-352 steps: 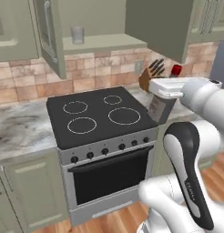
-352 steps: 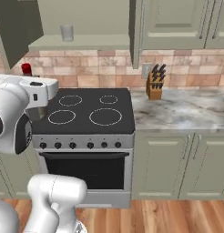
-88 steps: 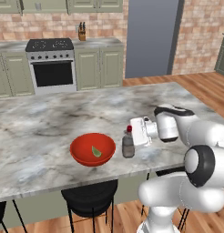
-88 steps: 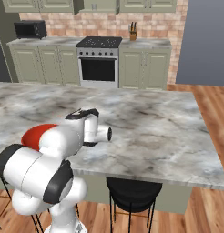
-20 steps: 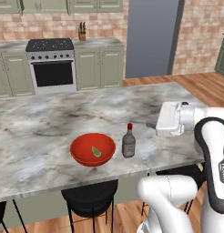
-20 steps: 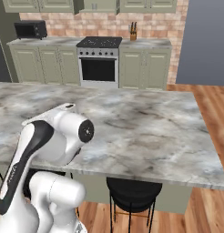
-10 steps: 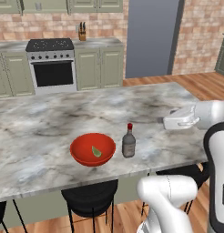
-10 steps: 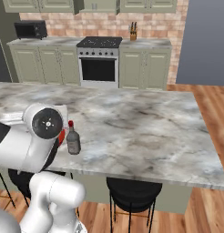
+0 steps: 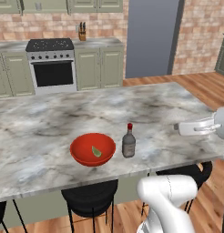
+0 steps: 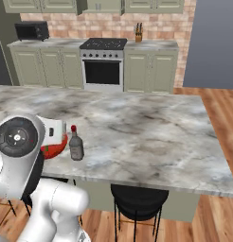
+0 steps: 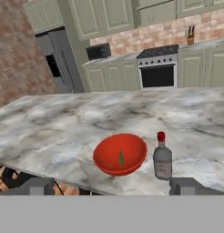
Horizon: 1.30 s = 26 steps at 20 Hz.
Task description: There is a bowl on the dining counter. Grab a lemon wedge from the fridge and place it in the bowl. Then get the liquor bottle and glass cup from the cabinet and place them next to the bowl.
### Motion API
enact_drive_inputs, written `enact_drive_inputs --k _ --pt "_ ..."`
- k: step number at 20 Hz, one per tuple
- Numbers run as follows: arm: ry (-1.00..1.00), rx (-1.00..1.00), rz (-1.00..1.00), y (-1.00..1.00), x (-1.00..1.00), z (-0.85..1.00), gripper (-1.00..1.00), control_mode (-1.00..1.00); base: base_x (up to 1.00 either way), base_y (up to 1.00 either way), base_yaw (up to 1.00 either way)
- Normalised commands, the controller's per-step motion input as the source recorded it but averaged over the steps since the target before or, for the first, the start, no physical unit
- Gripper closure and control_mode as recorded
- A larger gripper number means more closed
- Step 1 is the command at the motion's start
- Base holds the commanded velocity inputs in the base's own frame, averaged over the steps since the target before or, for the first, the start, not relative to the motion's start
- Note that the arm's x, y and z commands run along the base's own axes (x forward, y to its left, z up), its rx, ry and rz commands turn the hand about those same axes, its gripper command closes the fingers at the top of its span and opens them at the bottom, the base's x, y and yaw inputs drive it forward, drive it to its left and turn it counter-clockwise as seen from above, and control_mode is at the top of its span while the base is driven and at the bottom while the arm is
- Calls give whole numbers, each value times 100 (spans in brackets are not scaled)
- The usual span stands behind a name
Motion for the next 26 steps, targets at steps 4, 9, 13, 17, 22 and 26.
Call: enact_drive_inputs --k 4,9,13,17,22,26 --pt "0 0 0 0 0 0 -100 100 -78 -82 -11" --pt "0 0 0 0 0 0 -100 100 -48 -100 -1" --pt "0 0 0 0 0 0 -100 100 1 -100 1" --pt "0 0 0 0 0 0 -100 100 26 -100 5" --pt "0 0 0 0 0 0 -100 100 49 -100 10" --pt "0 0 0 0 0 0 -100 100 64 -100 13"
